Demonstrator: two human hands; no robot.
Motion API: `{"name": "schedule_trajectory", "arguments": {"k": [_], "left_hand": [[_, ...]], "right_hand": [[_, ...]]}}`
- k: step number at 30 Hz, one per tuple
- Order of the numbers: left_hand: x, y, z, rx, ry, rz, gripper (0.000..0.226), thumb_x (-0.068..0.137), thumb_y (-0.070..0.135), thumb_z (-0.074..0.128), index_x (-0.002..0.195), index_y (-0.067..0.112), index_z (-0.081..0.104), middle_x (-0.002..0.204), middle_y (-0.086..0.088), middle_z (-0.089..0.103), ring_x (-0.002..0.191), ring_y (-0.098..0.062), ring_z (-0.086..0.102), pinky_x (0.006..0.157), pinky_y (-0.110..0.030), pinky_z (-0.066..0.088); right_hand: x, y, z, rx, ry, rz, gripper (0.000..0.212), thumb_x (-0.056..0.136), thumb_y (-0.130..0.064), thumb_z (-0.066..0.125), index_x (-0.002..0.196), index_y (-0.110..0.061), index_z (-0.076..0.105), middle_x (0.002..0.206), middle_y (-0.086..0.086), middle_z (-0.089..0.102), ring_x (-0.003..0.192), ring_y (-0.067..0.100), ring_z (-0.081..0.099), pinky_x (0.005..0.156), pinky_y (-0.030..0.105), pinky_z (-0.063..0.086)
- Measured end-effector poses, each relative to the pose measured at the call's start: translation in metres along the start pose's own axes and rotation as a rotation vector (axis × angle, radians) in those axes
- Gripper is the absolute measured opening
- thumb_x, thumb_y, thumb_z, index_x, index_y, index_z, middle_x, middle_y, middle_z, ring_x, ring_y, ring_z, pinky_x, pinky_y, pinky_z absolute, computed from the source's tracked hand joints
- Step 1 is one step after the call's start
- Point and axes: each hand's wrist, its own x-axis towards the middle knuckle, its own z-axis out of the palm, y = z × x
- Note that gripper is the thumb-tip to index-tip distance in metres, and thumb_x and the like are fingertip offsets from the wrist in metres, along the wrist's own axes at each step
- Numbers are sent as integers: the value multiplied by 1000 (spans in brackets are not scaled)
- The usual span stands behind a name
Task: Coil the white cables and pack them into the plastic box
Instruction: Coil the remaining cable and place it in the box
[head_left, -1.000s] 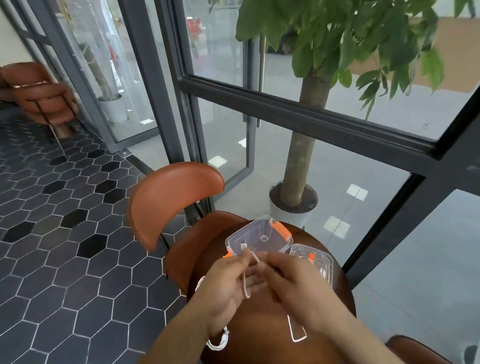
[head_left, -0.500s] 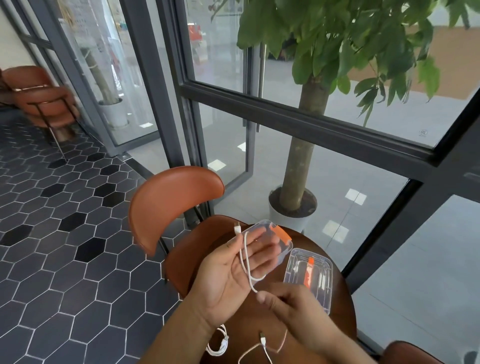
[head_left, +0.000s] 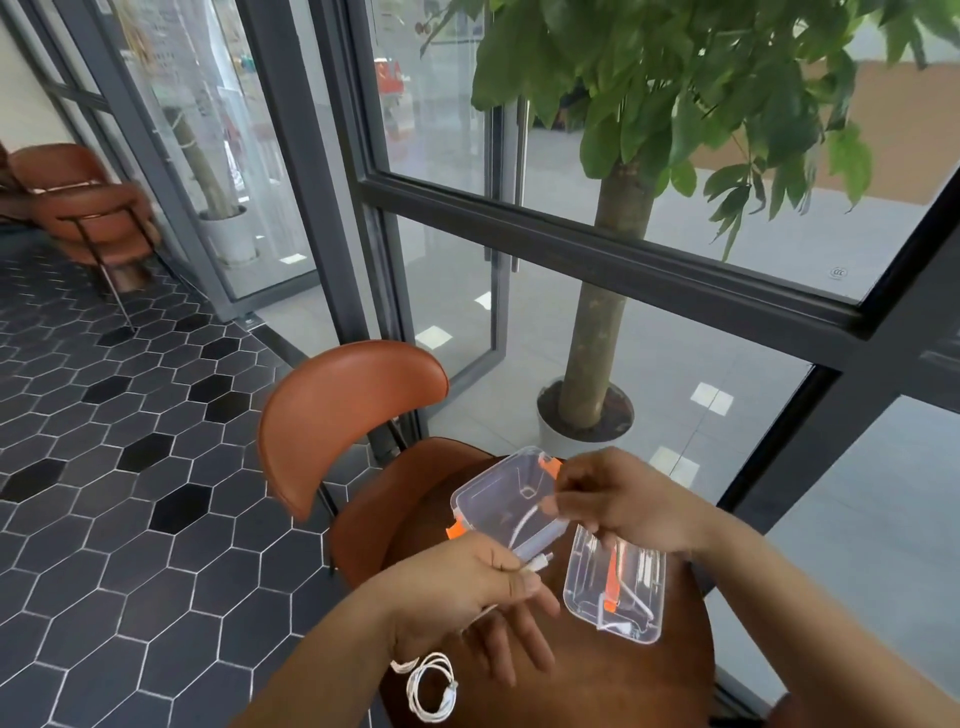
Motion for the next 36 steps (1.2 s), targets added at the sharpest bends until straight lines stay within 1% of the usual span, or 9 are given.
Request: {"name": "schedule_trajectory", "arguments": {"k": [6,11,14,17,20,25,28,30,36], "left_hand": [[8,-3,-5,-368,226,110,34,104,23,45,114,-2,64,104,-25,74,91,-37,73,72,-37,56],[9,5,-1,-771,192,229,27,97,8,46,104,-7,68,95,-23,72,75,-28,73,63,-35,58],[8,10,-5,-965,155,294,25,95,2,40,104,-4,62,121,-35,65,111,-43,67,88,-47,55],[7,15,-10,-1095,157,336,30,94,20,43,107,-3,56,129,-37,59,123,-49,58,113,-54,35],[5,19,-10,-1183,117,381,47,92,41,47,103,-3,59,131,-36,58,123,-49,58,115,-55,32],[0,18,-4,-1044,54,368,55,90,49,46,87,-1,69,103,-32,69,99,-45,70,91,-51,54],[-1,15,-5,-883,-46,302,45,92,43,53,94,-1,64,95,-32,69,84,-42,72,81,-47,56],[1,13,-7,-786,-150,241,63,90,58,45,98,-2,62,97,-34,68,84,-41,71,82,-48,52],[11,4,1,-378,-155,-28,107,75,87,16,102,-4,64,107,-46,62,82,-36,68,76,-40,53]], "right_hand": [[-25,-29,38,-355,381,-60,31,96,-43,58,73,-22,58,56,-5,53,57,12,51,59,34,46],[-34,-13,79,-260,476,-70,46,85,-66,27,98,-33,57,70,-6,68,69,14,65,63,35,52],[-40,-3,97,-198,542,-59,52,79,-81,19,104,-43,44,60,-10,56,61,11,58,59,27,44],[-48,6,113,-172,491,-87,45,79,-85,24,102,-52,46,62,-16,54,64,9,59,61,23,47],[-46,13,115,-100,327,-120,19,95,-67,40,102,-63,57,69,-25,61,74,-1,65,66,12,47],[-30,32,89,174,30,-66,16,95,-44,57,88,-47,71,67,-25,64,65,-6,58,67,13,43],[-9,55,66,-10,-101,21,42,93,-57,59,94,-18,75,77,-4,70,72,9,65,72,27,51],[8,56,45,-186,-122,1,52,91,-61,56,98,-12,72,90,5,74,81,17,68,81,36,55],[34,-9,1,-570,-58,-122,26,91,-44,66,91,-18,71,91,-1,73,84,19,66,79,41,55]]}}
